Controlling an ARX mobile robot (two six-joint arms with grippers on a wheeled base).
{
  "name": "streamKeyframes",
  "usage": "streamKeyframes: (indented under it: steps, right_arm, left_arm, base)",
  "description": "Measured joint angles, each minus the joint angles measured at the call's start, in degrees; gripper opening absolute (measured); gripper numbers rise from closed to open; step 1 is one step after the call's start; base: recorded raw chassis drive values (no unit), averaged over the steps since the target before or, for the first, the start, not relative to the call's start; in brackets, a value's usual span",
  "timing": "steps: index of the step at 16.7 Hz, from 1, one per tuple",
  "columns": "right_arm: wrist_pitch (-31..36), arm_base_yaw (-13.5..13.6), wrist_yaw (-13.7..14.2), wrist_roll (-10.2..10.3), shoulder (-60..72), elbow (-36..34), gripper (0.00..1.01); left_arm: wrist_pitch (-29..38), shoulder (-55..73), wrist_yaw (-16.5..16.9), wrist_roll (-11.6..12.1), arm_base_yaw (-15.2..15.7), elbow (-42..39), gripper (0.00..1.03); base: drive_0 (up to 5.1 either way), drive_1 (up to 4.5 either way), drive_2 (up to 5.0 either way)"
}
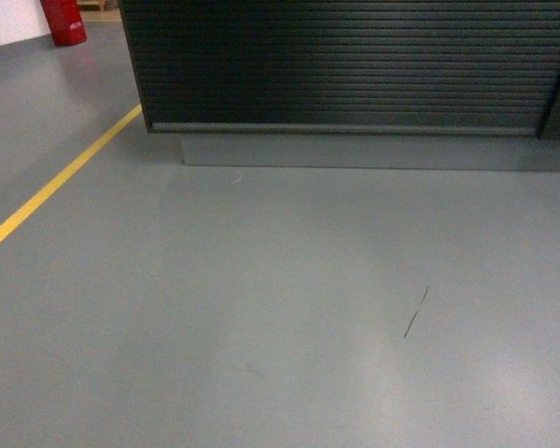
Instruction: Place dark red mango on scale at checkout
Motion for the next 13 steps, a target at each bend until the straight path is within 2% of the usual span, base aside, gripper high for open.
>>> streamKeyframes:
  steps: [13]
  right_arm:
    - [-0.24, 0.00, 0.02, 0.00, 0.00, 0.00, 0.98]
  left_arm:
    - [-0.04, 0.00, 0.04, 0.00, 0.00, 0.00, 0.98]
  base:
    - [0.0, 4.34, -4.3]
